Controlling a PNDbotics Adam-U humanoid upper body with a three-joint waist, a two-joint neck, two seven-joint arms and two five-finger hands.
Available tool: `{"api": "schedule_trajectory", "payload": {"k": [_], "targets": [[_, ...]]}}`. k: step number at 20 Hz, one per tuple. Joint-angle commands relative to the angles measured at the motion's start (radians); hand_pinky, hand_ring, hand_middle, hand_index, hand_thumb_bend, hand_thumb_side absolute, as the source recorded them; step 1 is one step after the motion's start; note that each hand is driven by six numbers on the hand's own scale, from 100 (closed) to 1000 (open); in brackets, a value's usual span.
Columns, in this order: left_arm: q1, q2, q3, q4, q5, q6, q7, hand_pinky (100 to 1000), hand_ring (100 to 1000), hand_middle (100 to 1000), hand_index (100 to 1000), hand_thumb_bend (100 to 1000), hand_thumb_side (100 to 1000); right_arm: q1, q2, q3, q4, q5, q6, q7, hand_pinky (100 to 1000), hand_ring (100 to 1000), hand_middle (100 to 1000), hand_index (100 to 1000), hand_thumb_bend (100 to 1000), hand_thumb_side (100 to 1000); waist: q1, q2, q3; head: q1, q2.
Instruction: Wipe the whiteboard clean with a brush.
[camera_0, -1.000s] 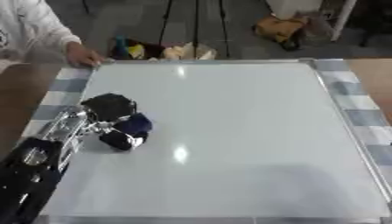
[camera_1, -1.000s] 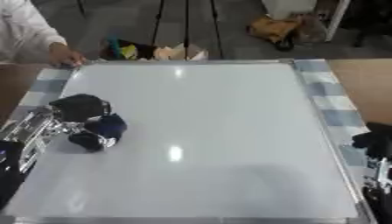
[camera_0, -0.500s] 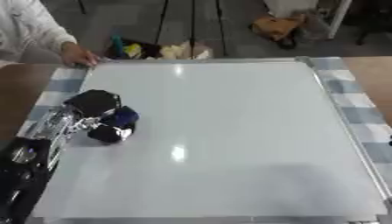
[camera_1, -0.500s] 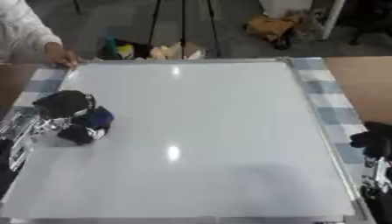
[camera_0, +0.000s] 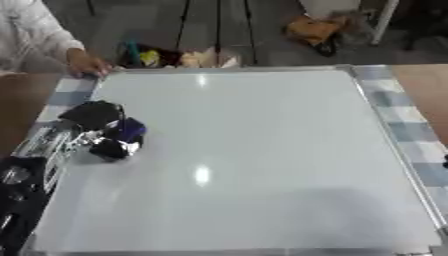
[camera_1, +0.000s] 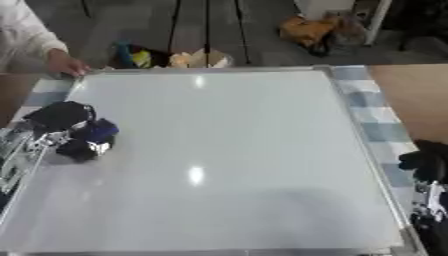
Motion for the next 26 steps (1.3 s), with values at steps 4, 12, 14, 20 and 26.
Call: {"api": "schedule_trajectory", "payload": {"k": [4,12,14,20,26], "targets": [[0.002,0.039,0.027,0.044,0.005,0.030,-0.002,474,500,306,446,100,737,-0.006,-0.002,-0.001,-0.020,0.000,-0.001,0.004,472,530,422,677,100,662,-0.003,-0.006,-0.001,0.001,-0.008],[0.002,0.058,0.046,0.064,0.000,0.058,0.014,478,503,308,448,100,726,-0.006,-0.003,-0.001,-0.020,-0.002,0.000,0.005,472,530,422,678,100,662,-0.003,-0.007,0.005,-0.001,-0.008],[0.004,0.062,0.050,0.071,-0.006,0.064,0.021,479,503,308,448,100,723,-0.005,-0.004,-0.001,-0.020,-0.002,-0.001,0.005,472,530,422,678,100,663,-0.003,-0.008,0.007,-0.001,-0.009],[0.009,0.075,0.062,0.090,-0.017,0.077,0.040,480,504,308,448,100,718,-0.004,-0.004,-0.001,-0.020,-0.001,-0.004,0.006,472,531,422,678,100,664,-0.006,-0.007,0.010,-0.002,-0.007],[0.011,0.082,0.069,0.100,-0.018,0.084,0.051,480,504,308,449,100,719,-0.003,-0.004,0.000,-0.020,0.000,-0.006,0.006,472,531,422,678,100,665,-0.008,-0.007,0.013,-0.001,-0.005]]}}
